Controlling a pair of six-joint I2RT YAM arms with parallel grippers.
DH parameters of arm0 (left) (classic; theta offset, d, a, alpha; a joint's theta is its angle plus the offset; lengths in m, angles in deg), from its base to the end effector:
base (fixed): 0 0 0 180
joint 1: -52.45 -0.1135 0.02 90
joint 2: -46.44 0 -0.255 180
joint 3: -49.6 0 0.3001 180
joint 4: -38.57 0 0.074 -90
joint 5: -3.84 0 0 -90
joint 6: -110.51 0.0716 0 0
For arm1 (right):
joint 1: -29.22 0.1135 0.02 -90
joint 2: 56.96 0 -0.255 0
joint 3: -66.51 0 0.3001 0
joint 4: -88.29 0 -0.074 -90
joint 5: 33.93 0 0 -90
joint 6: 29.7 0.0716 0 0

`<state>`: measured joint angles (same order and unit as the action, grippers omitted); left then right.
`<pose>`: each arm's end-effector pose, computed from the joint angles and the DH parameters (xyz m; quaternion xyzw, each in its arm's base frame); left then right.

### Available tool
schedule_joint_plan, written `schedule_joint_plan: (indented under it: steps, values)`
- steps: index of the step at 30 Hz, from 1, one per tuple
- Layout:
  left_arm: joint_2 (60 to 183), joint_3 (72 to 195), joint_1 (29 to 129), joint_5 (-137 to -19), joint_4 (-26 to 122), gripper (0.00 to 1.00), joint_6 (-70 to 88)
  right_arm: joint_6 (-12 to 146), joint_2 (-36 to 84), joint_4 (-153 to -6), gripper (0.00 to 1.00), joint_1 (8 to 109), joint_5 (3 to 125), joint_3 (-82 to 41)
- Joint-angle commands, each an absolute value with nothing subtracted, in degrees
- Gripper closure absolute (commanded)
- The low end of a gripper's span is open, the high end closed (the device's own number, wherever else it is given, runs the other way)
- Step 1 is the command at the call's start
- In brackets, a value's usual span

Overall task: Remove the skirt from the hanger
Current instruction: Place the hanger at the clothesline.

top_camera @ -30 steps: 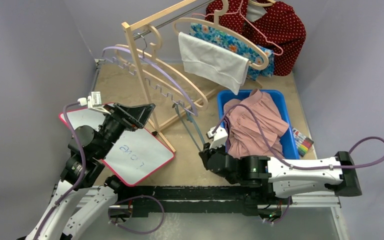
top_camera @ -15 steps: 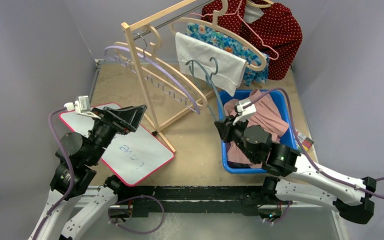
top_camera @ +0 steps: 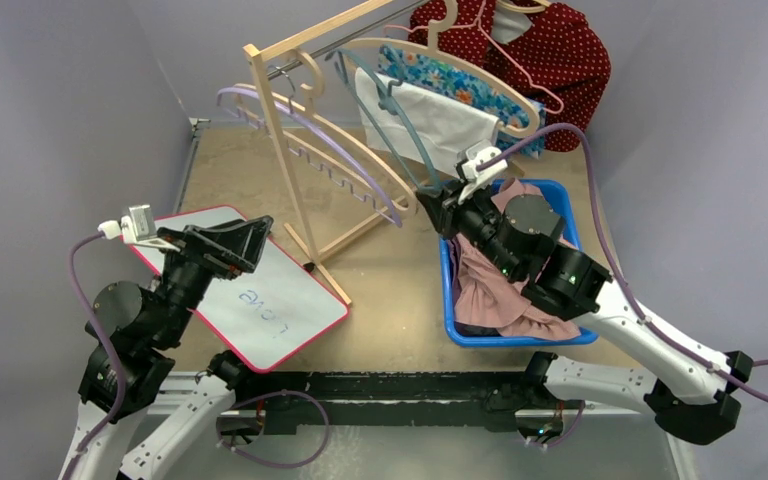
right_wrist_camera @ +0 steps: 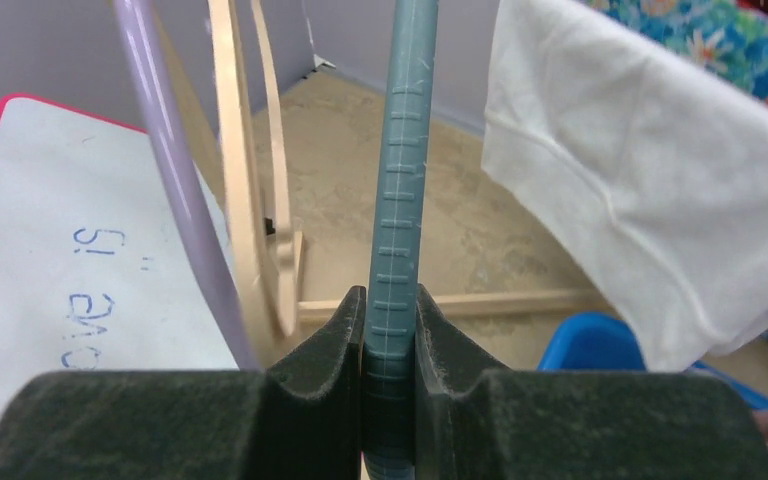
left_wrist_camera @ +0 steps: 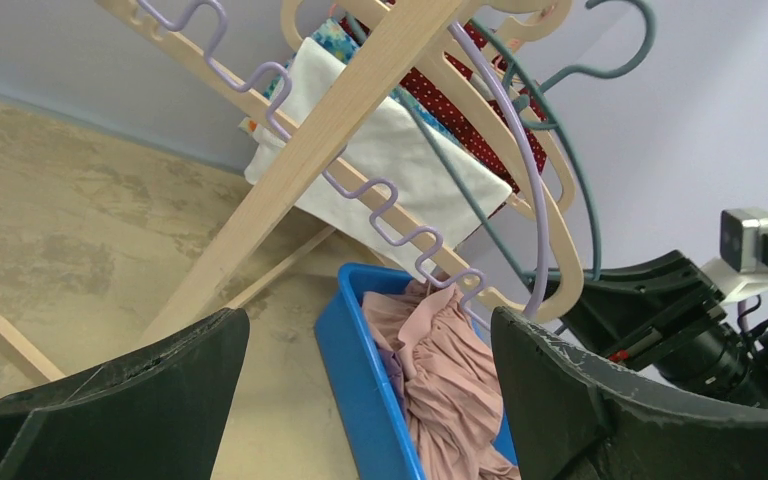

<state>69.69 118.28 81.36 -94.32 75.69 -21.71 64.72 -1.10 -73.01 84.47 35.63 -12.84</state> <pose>0.1272 -0.0586 0.4489 -0.1291 0.6417 -0.4010 0.6409 0.1874 0.2263 0.4560 -0.1680 0.6578 0.2562 0.6881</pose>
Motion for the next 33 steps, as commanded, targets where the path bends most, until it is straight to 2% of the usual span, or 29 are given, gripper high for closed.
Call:
schedule_joint_plan:
  steps: [1,8,25,33]
  values:
    - [68.88,120.60,80.94,-95.72,76.46,0.09,-19.49,58.10,0.27,-75.45,1.00,82.05,42.15,-18.25]
    - [68.20,120.99,80.93,-95.98,77.85,0.09,-18.06,55.26,3.38,-80.01,1.00,77.44,51.39,-20.26]
    - [67.96,122.22,80.97,-97.91,79.90,0.08,-15.58,51.21,10.09,-91.59,1.00,74.34,56.59,-19.30]
    - [67.85,122.22,80.97,-98.67,80.62,0.07,-14.75,48.89,10.93,-97.97,1.00,74.23,60.44,-14.34]
